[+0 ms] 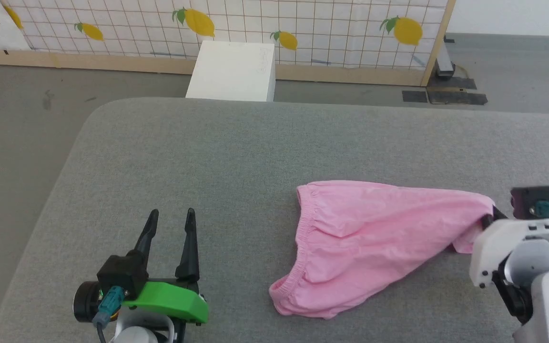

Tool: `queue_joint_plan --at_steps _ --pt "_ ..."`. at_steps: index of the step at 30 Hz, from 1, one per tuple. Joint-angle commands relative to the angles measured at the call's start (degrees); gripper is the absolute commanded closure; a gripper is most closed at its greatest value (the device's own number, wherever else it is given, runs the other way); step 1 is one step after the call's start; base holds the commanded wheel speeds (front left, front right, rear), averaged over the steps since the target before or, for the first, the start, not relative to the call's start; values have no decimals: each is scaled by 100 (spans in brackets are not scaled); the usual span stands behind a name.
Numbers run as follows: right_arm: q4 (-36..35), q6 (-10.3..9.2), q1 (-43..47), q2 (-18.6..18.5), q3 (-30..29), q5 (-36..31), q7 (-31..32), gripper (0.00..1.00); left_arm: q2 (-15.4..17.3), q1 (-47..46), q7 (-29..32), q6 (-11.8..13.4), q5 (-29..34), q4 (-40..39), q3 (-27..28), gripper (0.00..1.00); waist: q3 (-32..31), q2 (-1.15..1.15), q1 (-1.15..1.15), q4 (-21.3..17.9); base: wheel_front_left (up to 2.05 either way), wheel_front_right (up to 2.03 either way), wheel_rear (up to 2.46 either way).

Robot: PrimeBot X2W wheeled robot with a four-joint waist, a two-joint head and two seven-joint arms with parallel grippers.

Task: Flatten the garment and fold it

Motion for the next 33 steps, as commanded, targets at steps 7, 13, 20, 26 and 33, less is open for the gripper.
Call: queue_joint_plan --at_steps 7,13,20,26,33 --pt "-2 -9 479 197 -729 -51 51 0 -16 -113 -22 14 0 -10 -44 0 97 0 0 -31 0 0 0" --pt "-1078 -9 1425 295 -918 471 -392 0 -16 -234 -22 -97 -298 249 -467 0 163 0 0 -228 0 0 0" --pt "-1545 -9 1643 297 -129 768 -962 0 -16 -771 779 -29 -764 1169 -1352 0 242 0 0 -724 0 0 0" --pt "-1536 -9 1597 297 166 853 -1105 0 -16 -1027 2169 436 -1129 1590 -1623 0 323 0 0 -1061 0 0 0" --pt "-1458 -9 1574 298 178 937 -1180 0 16 -949 3445 477 -1434 1615 -1756 12 397 0 0 -1126 0 0 0"
